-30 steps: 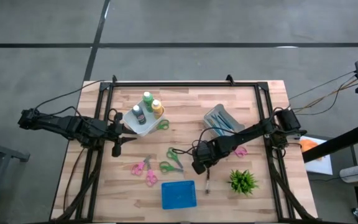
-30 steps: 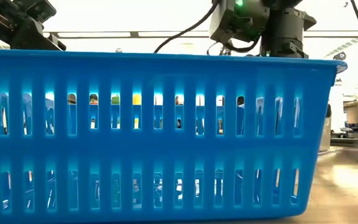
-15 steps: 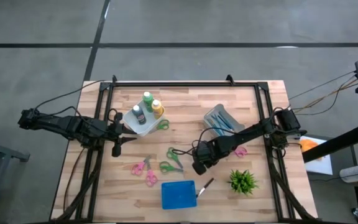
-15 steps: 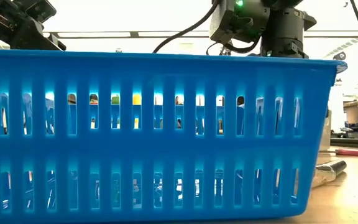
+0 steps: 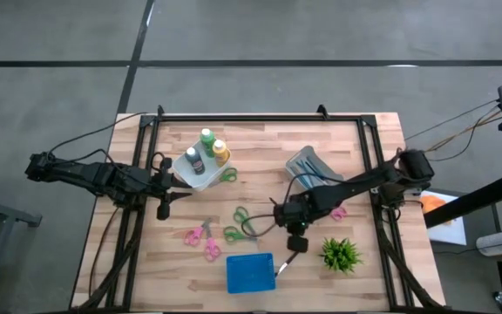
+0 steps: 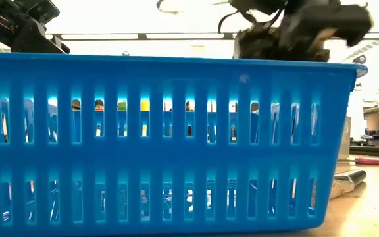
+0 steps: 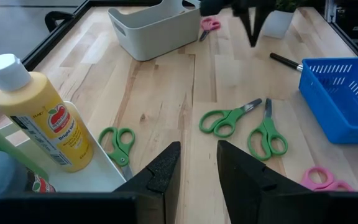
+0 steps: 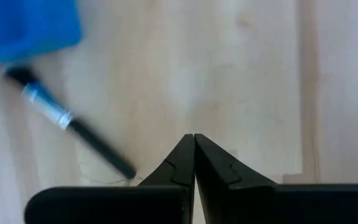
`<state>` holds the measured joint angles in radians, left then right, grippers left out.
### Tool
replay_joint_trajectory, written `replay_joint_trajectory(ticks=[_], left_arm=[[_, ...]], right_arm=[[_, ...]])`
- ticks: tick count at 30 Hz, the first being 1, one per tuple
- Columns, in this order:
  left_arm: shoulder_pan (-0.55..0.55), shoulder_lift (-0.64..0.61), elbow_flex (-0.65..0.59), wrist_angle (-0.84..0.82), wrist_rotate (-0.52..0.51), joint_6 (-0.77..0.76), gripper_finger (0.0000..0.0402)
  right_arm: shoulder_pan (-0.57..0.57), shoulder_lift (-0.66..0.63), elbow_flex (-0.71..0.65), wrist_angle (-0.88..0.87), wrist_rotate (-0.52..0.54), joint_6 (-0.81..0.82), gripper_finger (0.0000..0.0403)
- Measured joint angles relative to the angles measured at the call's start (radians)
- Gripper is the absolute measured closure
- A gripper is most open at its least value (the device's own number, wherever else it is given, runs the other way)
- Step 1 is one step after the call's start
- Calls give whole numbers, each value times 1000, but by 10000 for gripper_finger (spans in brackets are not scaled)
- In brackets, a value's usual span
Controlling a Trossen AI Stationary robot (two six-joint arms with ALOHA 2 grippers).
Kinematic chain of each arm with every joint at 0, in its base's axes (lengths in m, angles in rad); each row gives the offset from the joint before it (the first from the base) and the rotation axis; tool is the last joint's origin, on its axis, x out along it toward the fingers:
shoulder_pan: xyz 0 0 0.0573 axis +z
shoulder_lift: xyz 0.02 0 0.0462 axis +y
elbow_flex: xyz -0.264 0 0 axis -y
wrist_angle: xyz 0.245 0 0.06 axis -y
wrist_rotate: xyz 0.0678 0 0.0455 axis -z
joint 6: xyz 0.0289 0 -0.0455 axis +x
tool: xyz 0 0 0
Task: Pick & Place Paint Supplies
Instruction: Put the black paintbrush into the gray bin
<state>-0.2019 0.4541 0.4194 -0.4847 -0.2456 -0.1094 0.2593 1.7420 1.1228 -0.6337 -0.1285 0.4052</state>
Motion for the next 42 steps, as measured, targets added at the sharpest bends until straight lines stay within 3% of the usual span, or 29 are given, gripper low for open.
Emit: replay_joint_trajectory(ticks=[12, 23, 28, 36, 42], left_arm=[[0, 0, 0, 0, 0, 0, 293], [0, 0, 0, 0, 0, 0, 293], [0, 0, 0, 0, 0, 0, 293], [0, 0, 0, 0, 0, 0, 293], [0, 0, 0, 0, 0, 0, 293]], right_arm=[[112, -8, -1, 46, -4, -347, 394], [204, -8, -12, 94, -3, -465, 394], [219, -6, -42, 153, 13, -429, 386], [223, -5, -70, 191, 53, -264, 288], [223, -5, -125, 280, 53, -235, 264]])
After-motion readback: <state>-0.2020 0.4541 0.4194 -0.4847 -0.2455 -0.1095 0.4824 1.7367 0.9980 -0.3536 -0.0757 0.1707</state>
